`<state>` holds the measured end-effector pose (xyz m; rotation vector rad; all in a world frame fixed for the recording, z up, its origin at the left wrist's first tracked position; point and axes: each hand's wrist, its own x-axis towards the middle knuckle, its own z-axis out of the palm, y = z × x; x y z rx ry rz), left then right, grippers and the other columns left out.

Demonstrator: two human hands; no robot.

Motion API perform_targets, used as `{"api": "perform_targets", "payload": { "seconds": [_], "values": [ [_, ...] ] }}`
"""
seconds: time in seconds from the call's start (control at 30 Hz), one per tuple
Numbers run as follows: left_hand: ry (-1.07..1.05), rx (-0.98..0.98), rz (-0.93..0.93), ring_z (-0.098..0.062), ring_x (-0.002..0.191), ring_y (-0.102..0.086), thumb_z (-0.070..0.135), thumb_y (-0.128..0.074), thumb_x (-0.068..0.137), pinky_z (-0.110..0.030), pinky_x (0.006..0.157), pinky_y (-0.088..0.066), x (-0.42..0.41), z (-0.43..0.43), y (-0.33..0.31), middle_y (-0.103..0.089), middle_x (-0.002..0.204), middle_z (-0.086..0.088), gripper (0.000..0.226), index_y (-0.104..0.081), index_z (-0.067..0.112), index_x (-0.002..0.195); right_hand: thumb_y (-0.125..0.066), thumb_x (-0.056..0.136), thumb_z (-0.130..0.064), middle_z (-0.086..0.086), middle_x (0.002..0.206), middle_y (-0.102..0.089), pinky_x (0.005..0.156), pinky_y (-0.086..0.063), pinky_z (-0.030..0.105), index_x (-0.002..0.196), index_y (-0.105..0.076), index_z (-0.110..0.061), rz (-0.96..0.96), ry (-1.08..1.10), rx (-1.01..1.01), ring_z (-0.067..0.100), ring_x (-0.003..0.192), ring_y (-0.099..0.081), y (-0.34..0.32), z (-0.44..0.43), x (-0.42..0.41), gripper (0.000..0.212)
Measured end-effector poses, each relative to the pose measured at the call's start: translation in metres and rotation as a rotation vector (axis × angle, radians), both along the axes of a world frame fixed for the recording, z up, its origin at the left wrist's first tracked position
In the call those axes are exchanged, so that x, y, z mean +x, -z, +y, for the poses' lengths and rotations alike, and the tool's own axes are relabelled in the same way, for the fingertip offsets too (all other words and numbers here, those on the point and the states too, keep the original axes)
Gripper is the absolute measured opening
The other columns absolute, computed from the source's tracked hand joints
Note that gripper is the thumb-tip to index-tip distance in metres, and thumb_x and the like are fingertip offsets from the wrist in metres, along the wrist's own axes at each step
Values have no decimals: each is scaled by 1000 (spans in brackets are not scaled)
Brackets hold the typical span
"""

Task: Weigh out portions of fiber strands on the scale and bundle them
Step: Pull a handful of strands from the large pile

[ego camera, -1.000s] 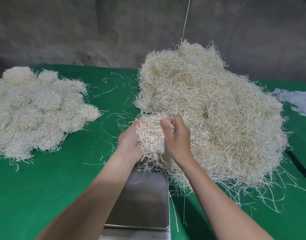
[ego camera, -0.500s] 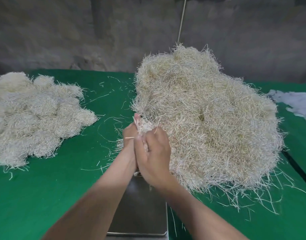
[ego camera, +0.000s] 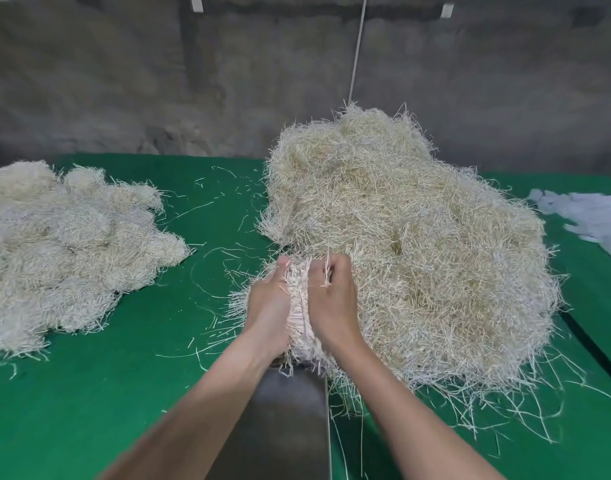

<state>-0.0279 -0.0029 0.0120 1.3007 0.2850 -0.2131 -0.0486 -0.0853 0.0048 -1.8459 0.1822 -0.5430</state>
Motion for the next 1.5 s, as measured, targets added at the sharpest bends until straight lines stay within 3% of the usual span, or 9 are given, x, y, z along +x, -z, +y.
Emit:
{"api": "perform_targets", "payload": {
  "seconds": [0.13,0.33,0.5,0.57,0.63,0.73,1.03,1.37,1.5],
  "values": [
    [8,325,-412,2,93,-53,36,-50,95,-12,70,-40,6,1,-4,-51,99,16,18,-52,20,103,-40,95,-44,-27,140,-27,100,-29,28,139,-27,-45,32,-301,283,-5,127,-28,-8,5,-1,46],
    [-55,56,-336,-10,86,-51,42,-43,97,-28,78,-40,1,-3,-6,-54,95,-2,29,-51,15,98,-43,94,-49,-14,55,-37,46,-39,15,82,-56,-23,69,44,154,-3,40,-36,-10,-6,15,31],
    [172,71,-135,-17,141,-22,94,-46,51,-52,111,-23,-37,-3,13,-10,155,18,113,-9,45,146,-41,95,-49,-11,44,-36,55,-48,18,134,-39,1,136,298,455,0,36,-38,-24,-22,28,64],
    [167,-109,-5,-27,132,-42,87,-51,52,-51,103,-39,-36,-19,9,-20,155,4,115,-11,39,148,-37,97,-47,-9,65,-50,59,-48,22,115,-55,-10,4,308,338,-4,84,-44,-19,-9,25,46],
    [4,-257,92,-20,96,-66,74,-56,70,-35,79,-55,-12,-21,1,-62,117,-7,86,-50,13,129,-33,98,-45,-9,70,-50,62,-38,18,80,-50,-28,-144,178,70,0,61,-44,-1,10,6,30],
    [-186,-321,174,-15,48,-53,39,-58,91,-24,47,-44,10,-10,-2,-53,55,-1,34,-56,11,73,-30,98,-37,-11,68,-40,63,-28,20,70,-39,-22,-268,57,-324,8,67,-35,18,25,-18,34],
    [-143,-287,66,-8,28,-43,18,-49,98,-15,30,-32,0,-8,-19,-43,35,3,36,-55,16,62,-34,97,-20,-9,48,-31,36,-19,20,57,-39,-19,-310,138,-322,8,39,-25,-4,28,-10,41],
    [-140,-169,74,-11,47,-49,37,-48,97,-17,42,-39,-5,-9,-7,-48,59,0,34,-55,9,79,-29,95,-30,-12,48,-31,43,-24,16,61,-37,-22,-196,142,-244,4,41,-29,5,30,-7,36],
    [-52,216,-131,-7,86,-53,51,-46,93,-25,71,-40,-1,-9,1,-60,109,-2,48,-51,15,125,-46,95,-41,-9,111,-53,84,-44,30,114,-47,-20,-30,13,134,4,95,-51,-9,-19,2,28]
  ]
}}
